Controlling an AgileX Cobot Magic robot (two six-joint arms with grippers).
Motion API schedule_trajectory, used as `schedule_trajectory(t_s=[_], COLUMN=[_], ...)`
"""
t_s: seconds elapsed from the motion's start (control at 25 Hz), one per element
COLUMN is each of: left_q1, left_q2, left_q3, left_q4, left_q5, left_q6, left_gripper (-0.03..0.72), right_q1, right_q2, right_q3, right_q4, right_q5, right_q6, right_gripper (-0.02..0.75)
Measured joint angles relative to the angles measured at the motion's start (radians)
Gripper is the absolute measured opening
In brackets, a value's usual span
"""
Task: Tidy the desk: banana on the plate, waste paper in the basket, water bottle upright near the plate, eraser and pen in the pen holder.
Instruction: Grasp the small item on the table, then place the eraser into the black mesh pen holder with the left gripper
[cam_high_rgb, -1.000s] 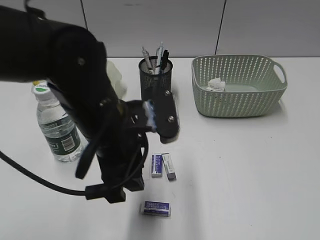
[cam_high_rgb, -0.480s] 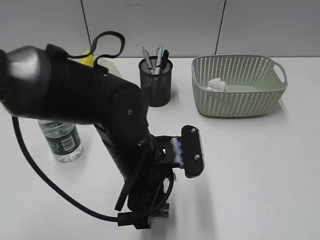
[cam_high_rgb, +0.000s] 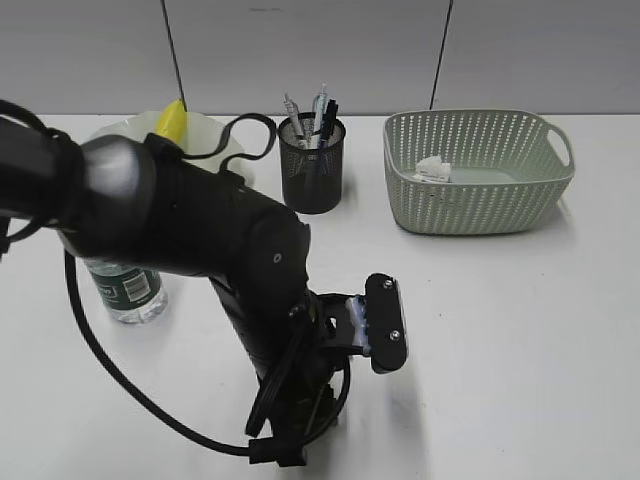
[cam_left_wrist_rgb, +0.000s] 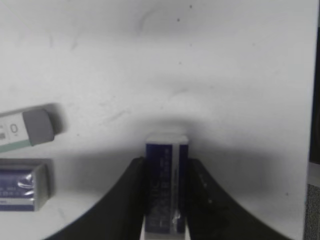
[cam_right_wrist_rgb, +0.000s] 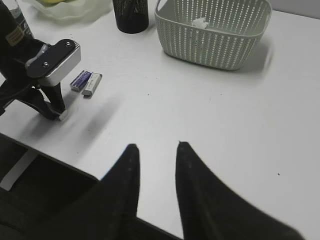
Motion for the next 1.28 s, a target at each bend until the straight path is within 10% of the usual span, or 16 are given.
schedule_trajectory(t_s=[0.76, 1.28], left_q1=[0.068, 0.229], left_q2=[-0.277, -0.209], left_q3=[0.001, 0.001], left_q4=[0.028, -0.174], left_q5=[-0.127, -1.001], left_q6=[-0.09, -0.126], left_gripper=[0.179, 0.179], right_q1=[0.0, 0.0], right_q2=[0.0, 0.0], right_q3=[0.0, 0.0], right_q4=[0.0, 0.0], right_q5=[0.0, 0.0], right_q6=[0.0, 0.0], right_gripper=[0.213, 0.213])
